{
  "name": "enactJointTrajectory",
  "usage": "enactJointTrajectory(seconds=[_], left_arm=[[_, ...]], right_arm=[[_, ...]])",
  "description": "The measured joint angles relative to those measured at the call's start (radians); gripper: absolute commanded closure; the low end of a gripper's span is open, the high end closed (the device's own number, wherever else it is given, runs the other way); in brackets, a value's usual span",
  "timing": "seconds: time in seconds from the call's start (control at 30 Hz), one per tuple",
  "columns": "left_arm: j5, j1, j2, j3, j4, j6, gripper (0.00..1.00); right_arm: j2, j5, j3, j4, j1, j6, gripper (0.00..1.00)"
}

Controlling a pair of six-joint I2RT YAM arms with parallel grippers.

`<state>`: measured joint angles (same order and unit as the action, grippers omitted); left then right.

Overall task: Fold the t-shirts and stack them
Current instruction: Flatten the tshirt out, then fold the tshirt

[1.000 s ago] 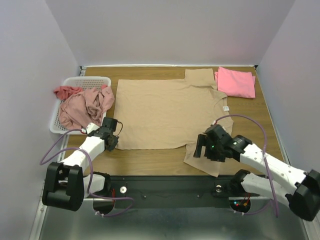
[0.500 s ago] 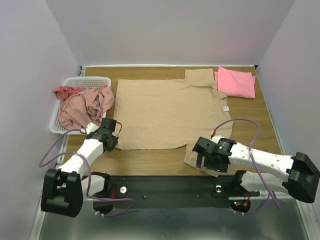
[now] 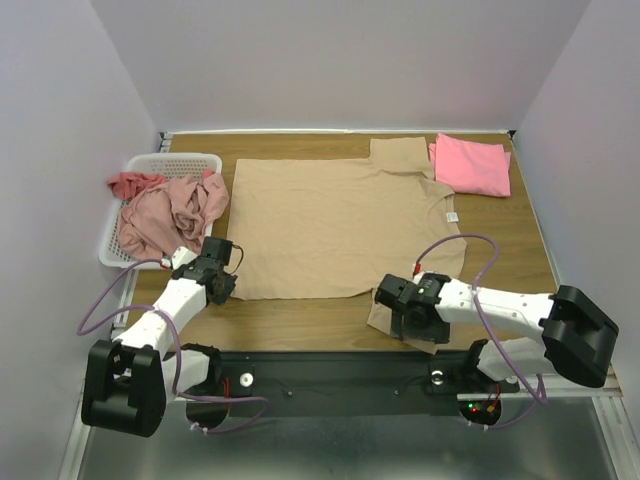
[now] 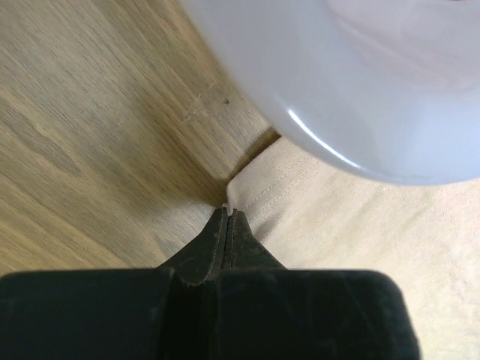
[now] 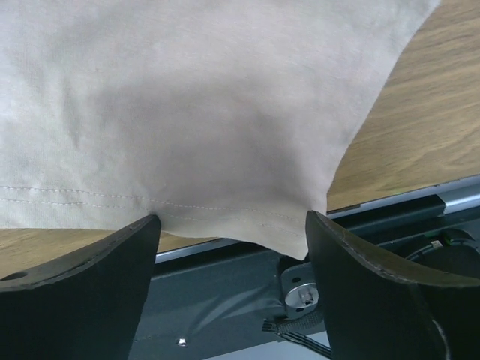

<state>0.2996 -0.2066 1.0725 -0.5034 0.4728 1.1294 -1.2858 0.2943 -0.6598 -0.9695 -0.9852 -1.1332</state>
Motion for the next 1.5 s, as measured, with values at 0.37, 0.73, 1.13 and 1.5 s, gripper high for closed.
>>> enactJointTrajectory(seconds=[0.37, 0.73, 1.13, 1.5], left_arm=[[0.002, 0.000, -0.002, 0.000, 0.012, -0.004, 1.00], [0.013, 0.000, -0.013, -0.002, 0.032, -0.003, 1.00], [-0.026, 0.000, -0.119, -0.002, 0.073, -0.010, 1.00], [-0.080, 0.000, -0.180, -0.002, 0.107, -0.011, 1.00]], right_arm=[[0.115, -0.033, 0.108, 0.139, 0.000, -0.017, 0.46], [0.263, -0.037, 0.184, 0.179, 0.000, -0.023, 0.87], [0.250, -0.055, 0.128, 0.108, 0.000, -0.047, 0.99], [0.423, -0.056, 0.048, -0.099, 0.000, -0.086, 0.99]])
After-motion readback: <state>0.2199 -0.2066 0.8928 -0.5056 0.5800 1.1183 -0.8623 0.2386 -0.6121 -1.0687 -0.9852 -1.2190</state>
